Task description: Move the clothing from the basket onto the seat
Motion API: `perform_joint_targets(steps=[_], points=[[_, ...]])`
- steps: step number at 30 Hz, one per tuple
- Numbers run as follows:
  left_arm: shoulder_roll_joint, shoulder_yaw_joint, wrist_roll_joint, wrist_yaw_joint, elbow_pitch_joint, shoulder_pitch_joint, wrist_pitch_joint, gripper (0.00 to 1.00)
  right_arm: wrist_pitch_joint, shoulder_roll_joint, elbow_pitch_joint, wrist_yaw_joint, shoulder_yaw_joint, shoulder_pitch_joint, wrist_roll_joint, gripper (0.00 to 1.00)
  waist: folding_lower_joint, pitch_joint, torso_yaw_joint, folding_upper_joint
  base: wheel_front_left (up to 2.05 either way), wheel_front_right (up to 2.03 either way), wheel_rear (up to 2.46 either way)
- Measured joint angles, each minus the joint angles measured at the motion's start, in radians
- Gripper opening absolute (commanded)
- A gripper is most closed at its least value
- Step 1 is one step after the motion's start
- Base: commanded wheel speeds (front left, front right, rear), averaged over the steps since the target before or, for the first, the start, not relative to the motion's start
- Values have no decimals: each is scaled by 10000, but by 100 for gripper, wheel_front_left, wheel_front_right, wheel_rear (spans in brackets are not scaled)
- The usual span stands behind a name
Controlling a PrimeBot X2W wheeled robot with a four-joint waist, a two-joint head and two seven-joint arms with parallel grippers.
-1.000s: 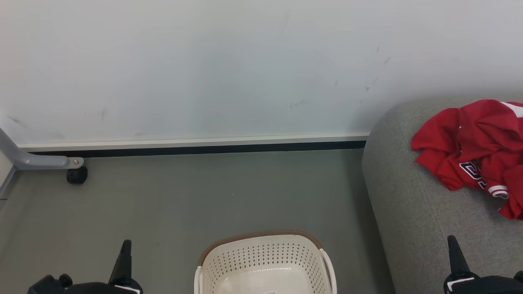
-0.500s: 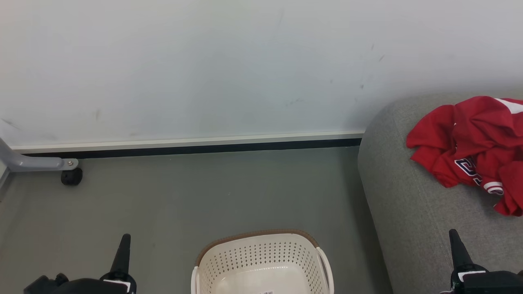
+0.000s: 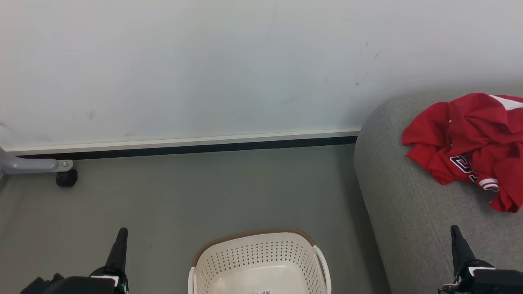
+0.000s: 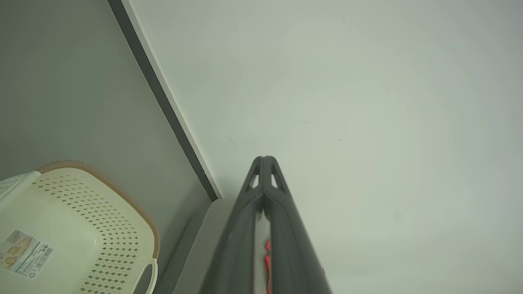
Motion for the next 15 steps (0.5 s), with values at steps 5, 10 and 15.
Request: perform_joint_targets(steps=[5, 10, 15], points=[[-29, 138, -477, -84, 29, -61, 123, 0, 98, 52, 73, 86, -111, -130, 445, 0, 0, 13, -40, 0, 0, 0, 0], [-109, 228, -966, -173, 71, -188, 255, 0, 253, 104, 171, 184, -236, -194, 961, 0, 0, 27, -81, 0, 0, 0, 0], [-109, 238, -974, -173, 79, -188, 255, 0, 253, 111, 171, 198, -236, -269, 961, 0, 0, 27, -81, 0, 0, 0, 0]])
